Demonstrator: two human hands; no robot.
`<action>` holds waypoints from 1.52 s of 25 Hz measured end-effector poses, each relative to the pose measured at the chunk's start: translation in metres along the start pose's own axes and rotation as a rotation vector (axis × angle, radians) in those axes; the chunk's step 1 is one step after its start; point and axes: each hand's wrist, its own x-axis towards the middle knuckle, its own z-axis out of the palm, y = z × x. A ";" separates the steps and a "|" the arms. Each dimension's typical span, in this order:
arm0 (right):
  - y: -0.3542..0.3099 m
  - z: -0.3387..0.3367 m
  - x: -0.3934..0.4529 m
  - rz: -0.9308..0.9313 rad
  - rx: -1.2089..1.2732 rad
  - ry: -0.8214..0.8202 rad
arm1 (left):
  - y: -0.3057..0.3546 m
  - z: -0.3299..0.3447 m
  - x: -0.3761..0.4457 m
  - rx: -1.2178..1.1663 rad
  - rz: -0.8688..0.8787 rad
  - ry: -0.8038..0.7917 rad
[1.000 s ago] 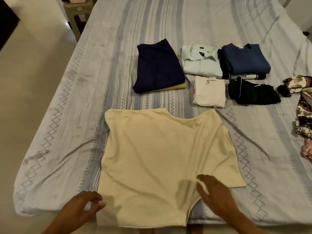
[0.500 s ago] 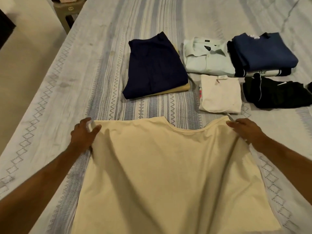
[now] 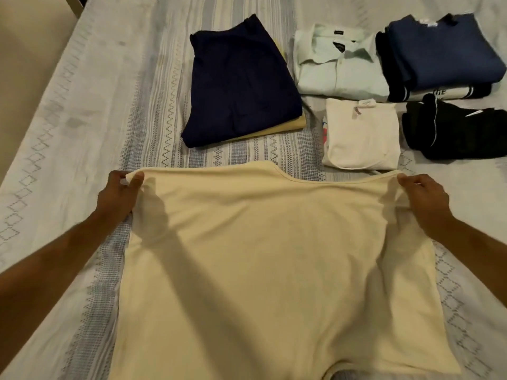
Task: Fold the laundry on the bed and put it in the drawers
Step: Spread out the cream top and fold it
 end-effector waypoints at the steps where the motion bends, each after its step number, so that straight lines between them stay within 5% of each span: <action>1: 0.003 -0.004 -0.008 -0.016 -0.016 -0.025 | -0.004 0.002 -0.004 -0.009 -0.062 -0.012; 5: 0.042 -0.036 -0.069 -0.006 -0.121 -0.078 | -0.035 -0.007 -0.068 0.011 -0.196 -0.061; 10: 0.108 -0.085 -0.168 0.323 0.045 -0.349 | -0.078 -0.031 -0.188 0.054 -0.237 -0.348; 13: 0.128 -0.089 -0.218 0.219 -0.086 -0.485 | -0.120 -0.035 -0.252 0.226 -0.267 -0.473; 19: 0.154 -0.113 -0.227 0.384 0.104 -0.383 | -0.174 -0.052 -0.330 0.178 -0.264 -0.397; 25: 0.173 -0.114 -0.245 0.255 -0.275 -0.192 | -0.170 -0.045 -0.366 -0.020 -0.211 -0.273; 28: 0.175 -0.094 -0.269 0.026 -0.477 0.000 | -0.174 -0.055 -0.379 -0.141 -0.034 -0.280; 30: 0.163 -0.085 -0.298 -0.429 -0.775 0.104 | -0.193 -0.066 -0.388 0.109 0.247 -0.396; 32: 0.144 -0.062 -0.339 -0.785 -0.753 -0.185 | -0.225 -0.067 -0.386 0.519 0.541 -0.367; 34: 0.135 -0.024 -0.379 -1.059 -0.781 -0.499 | -0.228 -0.057 -0.389 0.696 0.630 -0.411; 36: 0.139 0.025 -0.417 -1.221 -0.899 -0.622 | -0.230 -0.040 -0.395 0.755 0.784 -0.396; 38: 0.134 0.052 -0.433 -1.176 -0.955 -0.628 | -0.232 -0.034 -0.389 0.775 0.903 -0.347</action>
